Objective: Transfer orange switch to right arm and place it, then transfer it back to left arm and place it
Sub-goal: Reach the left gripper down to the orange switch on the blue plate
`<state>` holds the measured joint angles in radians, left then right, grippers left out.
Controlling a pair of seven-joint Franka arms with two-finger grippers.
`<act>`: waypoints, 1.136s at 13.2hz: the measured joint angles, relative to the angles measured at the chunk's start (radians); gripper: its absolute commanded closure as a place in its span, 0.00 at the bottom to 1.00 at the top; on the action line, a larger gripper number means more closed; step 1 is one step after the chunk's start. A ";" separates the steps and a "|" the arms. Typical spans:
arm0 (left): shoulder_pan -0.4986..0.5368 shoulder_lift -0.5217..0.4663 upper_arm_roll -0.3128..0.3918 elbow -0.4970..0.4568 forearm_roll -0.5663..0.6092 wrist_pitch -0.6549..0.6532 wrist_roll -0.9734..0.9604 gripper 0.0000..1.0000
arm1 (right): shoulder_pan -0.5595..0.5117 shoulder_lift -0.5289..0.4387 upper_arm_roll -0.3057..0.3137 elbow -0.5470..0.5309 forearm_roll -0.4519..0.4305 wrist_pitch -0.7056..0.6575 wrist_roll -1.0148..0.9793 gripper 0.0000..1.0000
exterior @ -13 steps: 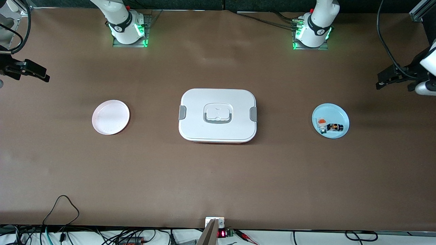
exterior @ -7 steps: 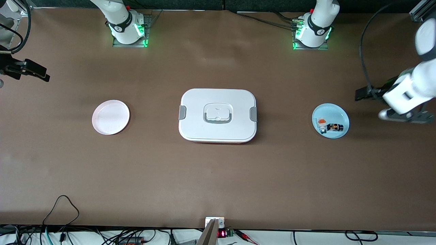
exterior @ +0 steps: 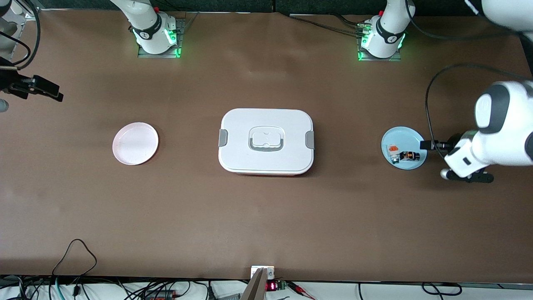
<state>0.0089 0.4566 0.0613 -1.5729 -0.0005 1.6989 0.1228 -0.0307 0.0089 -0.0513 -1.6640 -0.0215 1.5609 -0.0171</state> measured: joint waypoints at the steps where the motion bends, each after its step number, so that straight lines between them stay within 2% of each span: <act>1: 0.017 0.035 0.000 -0.001 0.000 0.023 0.025 0.00 | 0.002 0.017 0.001 0.000 0.001 0.001 0.000 0.00; 4: 0.058 0.148 0.001 -0.004 0.000 0.062 0.095 0.00 | 0.026 0.053 0.004 0.000 0.005 0.005 0.000 0.00; 8: 0.058 0.217 -0.003 -0.010 -0.035 0.066 0.096 0.00 | 0.034 0.053 0.004 0.000 0.011 -0.002 0.000 0.00; 11: 0.067 0.245 -0.003 -0.023 -0.058 0.088 0.096 0.00 | 0.050 0.066 0.006 -0.001 0.023 -0.004 0.000 0.00; 15: 0.070 0.249 -0.003 -0.040 -0.061 0.109 0.097 0.00 | 0.071 0.080 0.008 -0.001 0.104 -0.004 0.000 0.00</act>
<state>0.0786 0.7061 0.0583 -1.6129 -0.0615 1.8076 0.2195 0.0399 0.0888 -0.0433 -1.6646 0.0824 1.5573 -0.0173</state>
